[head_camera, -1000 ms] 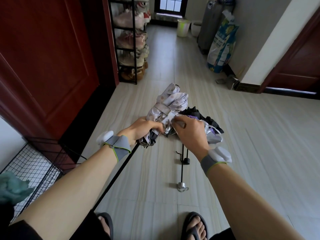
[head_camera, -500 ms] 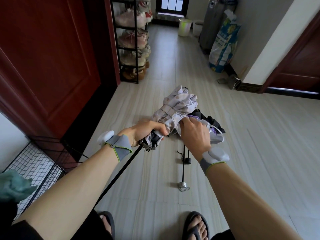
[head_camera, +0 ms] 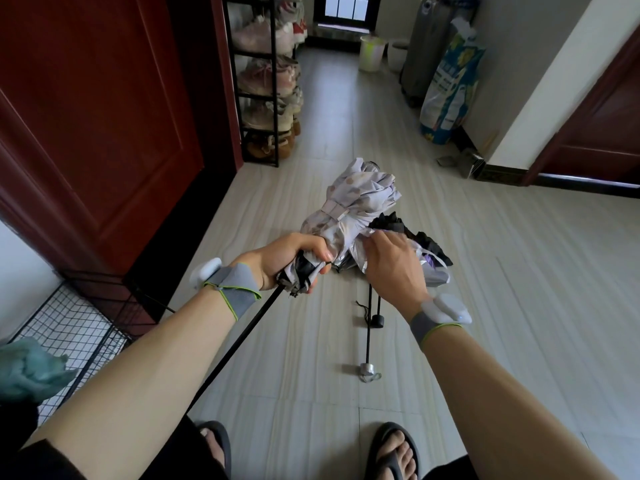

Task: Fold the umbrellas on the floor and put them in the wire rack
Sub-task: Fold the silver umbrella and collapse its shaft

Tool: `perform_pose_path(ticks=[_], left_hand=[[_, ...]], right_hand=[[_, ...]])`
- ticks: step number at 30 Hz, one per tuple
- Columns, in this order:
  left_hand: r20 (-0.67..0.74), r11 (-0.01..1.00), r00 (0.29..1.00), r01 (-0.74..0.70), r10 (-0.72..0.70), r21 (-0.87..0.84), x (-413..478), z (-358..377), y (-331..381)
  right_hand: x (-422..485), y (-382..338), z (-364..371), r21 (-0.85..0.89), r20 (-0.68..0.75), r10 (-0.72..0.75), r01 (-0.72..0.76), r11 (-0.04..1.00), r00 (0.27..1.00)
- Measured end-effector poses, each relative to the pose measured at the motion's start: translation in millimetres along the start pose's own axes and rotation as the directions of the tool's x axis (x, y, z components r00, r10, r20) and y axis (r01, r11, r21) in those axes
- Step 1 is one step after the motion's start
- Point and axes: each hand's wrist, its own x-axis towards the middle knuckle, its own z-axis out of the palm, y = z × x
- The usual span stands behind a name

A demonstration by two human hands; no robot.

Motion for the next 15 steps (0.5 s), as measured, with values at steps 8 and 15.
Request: perform_pose_path(ticks=[8,15], left_hand=[[-0.577,0.941,0.805,0.074,0.14,0.331,33.1,4.3,-24.8],[-0.597,0.832,0.773,0.177,0.213,0.526,40.5,17.3,-34.3]], right_hand=[[14.2,-37.1,-25.7,0.501,0.478,0.204,-0.456,0.735,0.854],[15.3,-46.1,-30.2,0.549,0.532,0.24,-0.546,0.633,0.812]])
